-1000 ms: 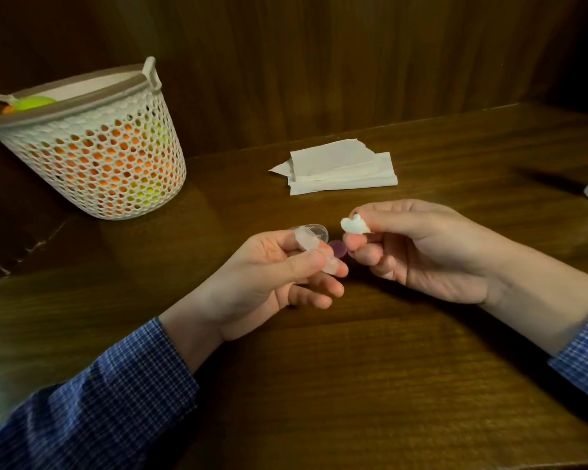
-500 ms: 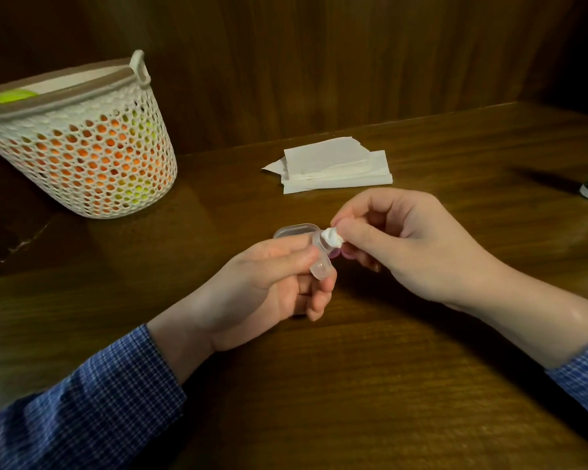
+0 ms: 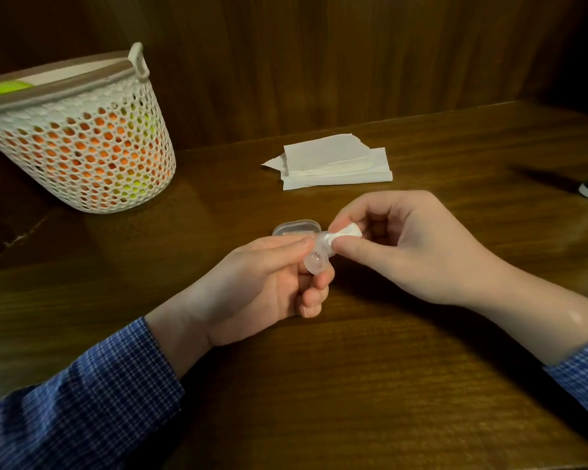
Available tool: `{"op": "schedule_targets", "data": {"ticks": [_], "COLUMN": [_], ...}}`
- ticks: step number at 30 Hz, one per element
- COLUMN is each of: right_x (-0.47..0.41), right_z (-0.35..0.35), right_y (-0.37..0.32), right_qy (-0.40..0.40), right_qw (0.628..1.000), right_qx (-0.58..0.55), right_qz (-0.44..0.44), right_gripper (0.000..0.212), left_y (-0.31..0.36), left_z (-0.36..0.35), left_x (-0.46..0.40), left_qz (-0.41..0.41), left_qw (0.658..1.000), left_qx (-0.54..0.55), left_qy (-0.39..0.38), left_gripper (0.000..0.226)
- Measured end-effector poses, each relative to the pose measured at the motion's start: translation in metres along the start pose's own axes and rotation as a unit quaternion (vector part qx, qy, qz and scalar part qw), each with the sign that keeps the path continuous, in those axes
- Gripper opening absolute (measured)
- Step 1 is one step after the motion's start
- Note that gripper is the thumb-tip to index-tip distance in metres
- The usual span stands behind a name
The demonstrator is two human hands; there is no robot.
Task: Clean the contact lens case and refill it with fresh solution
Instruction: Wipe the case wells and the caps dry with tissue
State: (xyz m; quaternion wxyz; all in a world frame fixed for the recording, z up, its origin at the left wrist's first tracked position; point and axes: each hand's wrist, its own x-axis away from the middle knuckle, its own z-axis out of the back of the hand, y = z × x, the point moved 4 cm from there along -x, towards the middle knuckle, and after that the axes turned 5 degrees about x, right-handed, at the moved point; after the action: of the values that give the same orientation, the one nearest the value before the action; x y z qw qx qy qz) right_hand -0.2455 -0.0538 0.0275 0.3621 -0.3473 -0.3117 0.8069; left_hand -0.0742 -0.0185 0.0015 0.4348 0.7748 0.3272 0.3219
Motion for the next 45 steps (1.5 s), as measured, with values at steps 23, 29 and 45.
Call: {"op": "schedule_targets", "data": {"ticks": [23,29,45], "right_x": [0.005,-0.004,0.001], "right_z": [-0.008,-0.005,-0.013], "right_y": [-0.001,0.005,0.004], "right_qy": [-0.001,-0.031,-0.048], "right_qw": [0.996,0.969,0.974], "right_qx": [0.085,-0.191,-0.167], "right_qz": [-0.013,-0.151,-0.144], "right_gripper": [0.008,0.011,0.008], "left_y": [0.001,0.016,0.016], "left_z": [-0.008,-0.014,-0.004], "left_x": [0.004,0.003,0.015], "left_qz": [0.032,0.005,-0.289], "left_qw": [0.994,0.986,0.822], "left_qx": [-0.086,-0.085,-0.447], "left_qy": [0.059,0.143,0.201], "left_gripper": [0.027,0.047,0.032]}}
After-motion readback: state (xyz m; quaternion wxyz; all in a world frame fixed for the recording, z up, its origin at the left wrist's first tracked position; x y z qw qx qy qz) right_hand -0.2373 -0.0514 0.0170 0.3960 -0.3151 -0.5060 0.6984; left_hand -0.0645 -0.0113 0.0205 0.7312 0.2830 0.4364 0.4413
